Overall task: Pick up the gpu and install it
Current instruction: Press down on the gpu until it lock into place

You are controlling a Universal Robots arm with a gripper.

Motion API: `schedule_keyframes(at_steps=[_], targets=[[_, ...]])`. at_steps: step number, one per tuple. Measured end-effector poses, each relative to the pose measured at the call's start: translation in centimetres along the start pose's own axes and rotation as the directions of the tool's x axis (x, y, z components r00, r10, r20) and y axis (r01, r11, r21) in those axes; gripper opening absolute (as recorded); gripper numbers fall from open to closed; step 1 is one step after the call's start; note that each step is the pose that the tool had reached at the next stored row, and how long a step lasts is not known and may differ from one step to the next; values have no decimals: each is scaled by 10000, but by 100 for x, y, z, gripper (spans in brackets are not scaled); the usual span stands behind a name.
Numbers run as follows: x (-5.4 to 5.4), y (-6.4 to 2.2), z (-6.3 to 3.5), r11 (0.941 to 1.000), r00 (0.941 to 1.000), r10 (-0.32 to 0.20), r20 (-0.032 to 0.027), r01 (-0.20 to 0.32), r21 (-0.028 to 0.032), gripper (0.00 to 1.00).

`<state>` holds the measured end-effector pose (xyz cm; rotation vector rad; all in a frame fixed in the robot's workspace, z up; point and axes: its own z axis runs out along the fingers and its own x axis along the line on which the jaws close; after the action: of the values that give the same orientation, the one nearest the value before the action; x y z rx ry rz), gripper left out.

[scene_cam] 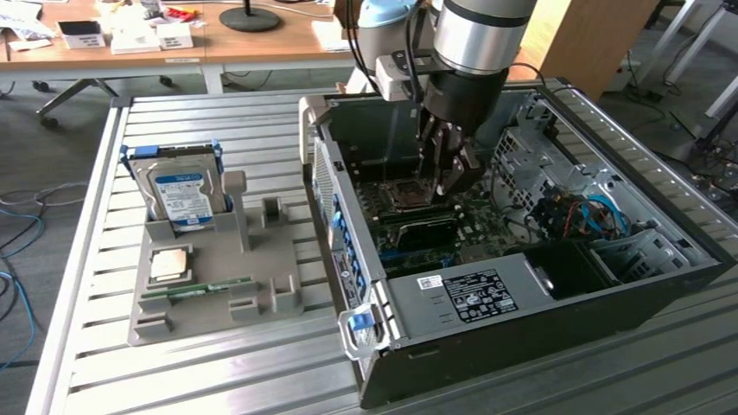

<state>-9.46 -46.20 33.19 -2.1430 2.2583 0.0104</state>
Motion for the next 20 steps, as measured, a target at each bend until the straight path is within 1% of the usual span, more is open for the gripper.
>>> schedule_keyframes(at_steps=[6, 7, 8, 9, 10, 12, 13, 15, 16, 17, 20], targets=[[0, 0, 0, 10000, 10000, 0, -1, 0, 0, 50], [0, 0, 0, 10000, 10000, 0, 0, 0, 0, 44], [0, 0, 0, 10000, 10000, 0, 0, 0, 0, 44], [0, 0, 0, 10000, 10000, 0, 0, 0, 0, 38], [0, 0, 0, 10000, 10000, 0, 0, 0, 0, 38], [0, 0, 0, 10000, 10000, 0, 0, 0, 0, 26], [0, 0, 0, 10000, 10000, 0, 0, 0, 0, 26], [0, 0, 0, 10000, 10000, 0, 0, 0, 0, 15], [0, 0, 0, 10000, 10000, 0, 0, 0, 0, 15], [0, 0, 0, 10000, 10000, 0, 0, 0, 0, 11], [0, 0, 0, 10000, 10000, 0, 0, 0, 0, 11]])
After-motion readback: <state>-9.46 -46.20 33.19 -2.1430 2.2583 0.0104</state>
